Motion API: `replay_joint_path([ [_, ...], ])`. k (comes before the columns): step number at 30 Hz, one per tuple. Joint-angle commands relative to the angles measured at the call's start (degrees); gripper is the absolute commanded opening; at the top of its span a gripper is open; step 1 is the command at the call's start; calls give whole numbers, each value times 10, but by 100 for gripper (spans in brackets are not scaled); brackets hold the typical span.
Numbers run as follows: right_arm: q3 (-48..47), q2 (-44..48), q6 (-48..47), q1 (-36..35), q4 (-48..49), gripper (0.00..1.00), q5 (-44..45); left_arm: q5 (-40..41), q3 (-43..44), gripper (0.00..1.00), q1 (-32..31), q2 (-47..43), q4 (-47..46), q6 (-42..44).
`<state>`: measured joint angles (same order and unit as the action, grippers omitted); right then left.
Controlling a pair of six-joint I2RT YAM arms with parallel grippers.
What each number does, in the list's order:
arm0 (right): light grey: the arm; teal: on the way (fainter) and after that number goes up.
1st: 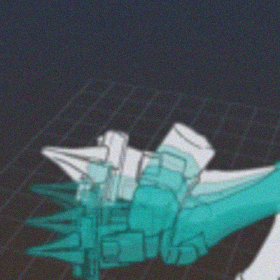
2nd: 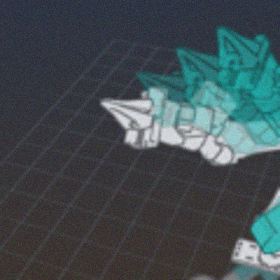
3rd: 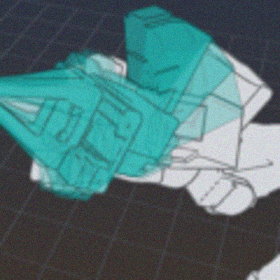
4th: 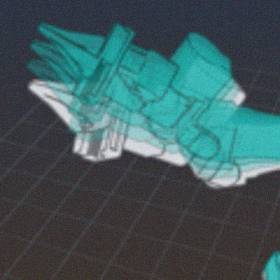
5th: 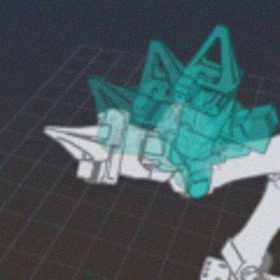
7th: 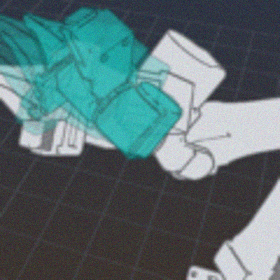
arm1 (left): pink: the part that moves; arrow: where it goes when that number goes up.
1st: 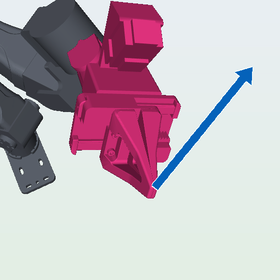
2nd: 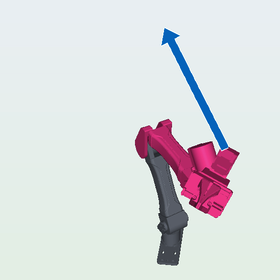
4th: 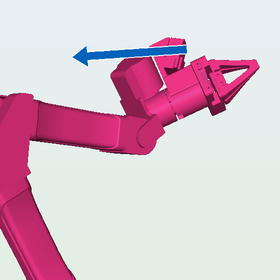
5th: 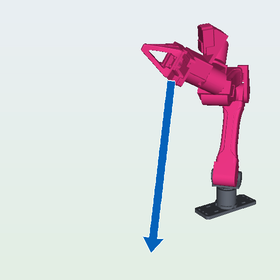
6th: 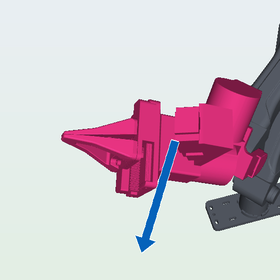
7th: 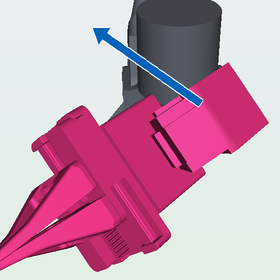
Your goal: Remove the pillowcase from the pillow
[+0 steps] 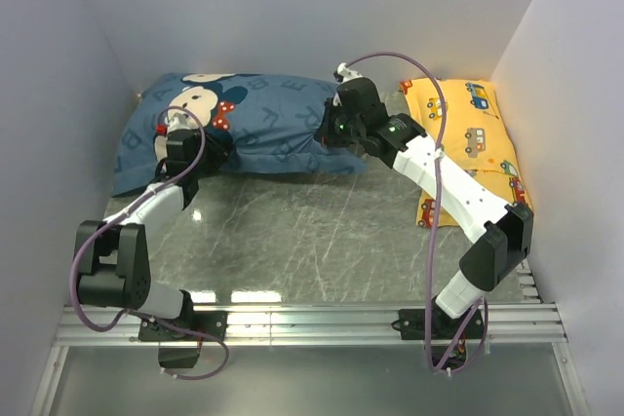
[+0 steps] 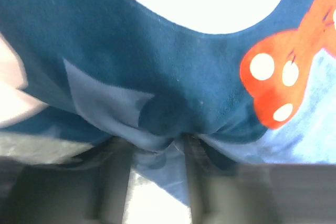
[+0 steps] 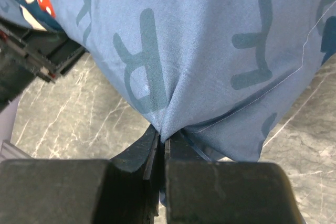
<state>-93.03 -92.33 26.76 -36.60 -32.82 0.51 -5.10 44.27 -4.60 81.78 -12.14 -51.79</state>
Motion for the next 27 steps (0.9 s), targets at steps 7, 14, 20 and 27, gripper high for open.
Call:
replay_joint_path([
  [7, -55, 66, -25, -3, 5, 0, -3, 73, 69, 0, 1, -47, 51, 20],
  [14, -79, 101, -36, -8, -28, 0, -26, 189, 158, 0, -41, -195, 217, 83],
  [20, -65, 162, -38, -18, -20, 0, -25, 197, 305, 1, -79, -217, 287, 136],
  [27, 29, 106, -19, 40, 21, 0, -32, 148, 389, 0, -105, -63, 324, 147],
])
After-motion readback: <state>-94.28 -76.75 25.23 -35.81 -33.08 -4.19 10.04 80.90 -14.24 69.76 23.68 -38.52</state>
